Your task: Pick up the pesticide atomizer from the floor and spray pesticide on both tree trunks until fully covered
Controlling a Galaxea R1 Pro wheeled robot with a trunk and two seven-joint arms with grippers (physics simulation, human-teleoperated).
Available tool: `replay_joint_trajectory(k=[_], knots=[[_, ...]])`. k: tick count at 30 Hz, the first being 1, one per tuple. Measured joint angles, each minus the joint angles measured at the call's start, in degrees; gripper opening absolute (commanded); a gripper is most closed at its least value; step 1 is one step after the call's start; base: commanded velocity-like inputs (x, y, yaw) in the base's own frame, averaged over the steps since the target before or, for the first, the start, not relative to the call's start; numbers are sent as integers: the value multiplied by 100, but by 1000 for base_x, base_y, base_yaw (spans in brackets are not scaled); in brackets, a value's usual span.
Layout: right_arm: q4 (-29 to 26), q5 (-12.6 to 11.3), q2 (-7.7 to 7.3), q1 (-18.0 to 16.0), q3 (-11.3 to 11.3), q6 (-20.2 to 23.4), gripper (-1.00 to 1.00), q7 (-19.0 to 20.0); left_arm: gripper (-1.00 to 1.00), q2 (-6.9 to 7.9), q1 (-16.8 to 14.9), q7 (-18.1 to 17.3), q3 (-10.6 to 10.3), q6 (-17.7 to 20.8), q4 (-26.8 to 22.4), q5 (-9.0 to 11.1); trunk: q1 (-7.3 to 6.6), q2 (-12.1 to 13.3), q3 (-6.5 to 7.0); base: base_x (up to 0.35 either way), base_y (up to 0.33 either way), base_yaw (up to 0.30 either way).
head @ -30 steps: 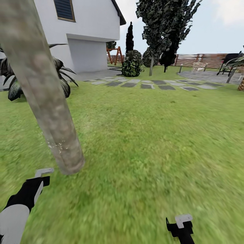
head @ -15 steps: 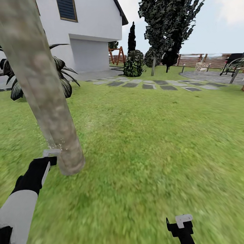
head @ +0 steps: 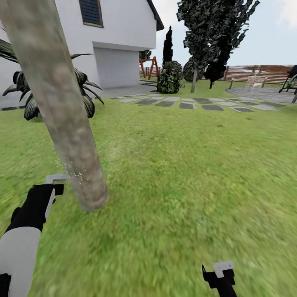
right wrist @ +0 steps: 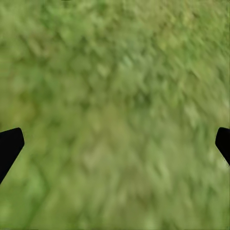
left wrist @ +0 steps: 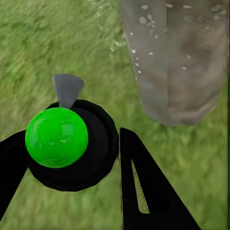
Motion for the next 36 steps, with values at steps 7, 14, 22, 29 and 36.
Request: replay_joint_trajectory(k=[7, 14, 22, 29, 36], knots=[[-1, 0, -18, 0, 1, 3, 100, 0, -100, -27, 30, 0, -14, 1, 51, -4, 0, 0, 0, 188, -207, 1], [2, 0, -12, 0, 1, 6, 100, 0, -100, -19, 36, 0, -14, 1, 63, -13, 0, 0, 0, 151, -238, 0], [5, 0, -12, 0, 1, 7, 100, 0, -100, -28, 29, 9, -4, 18, 63, -13, 0, 0, 0, 18, -270, 0], [-1, 0, 2, 0, 1, 7, 100, 0, -100, -19, 35, 9, -1, 18, 75, -17, 0, 0, 0, 0, -273, 17], [2, 0, 15, 0, 4, 2, 100, 0, -100, -35, 32, 17, 7, 18, 107, -13, 0, 0, 0, 0, -273, 251]])
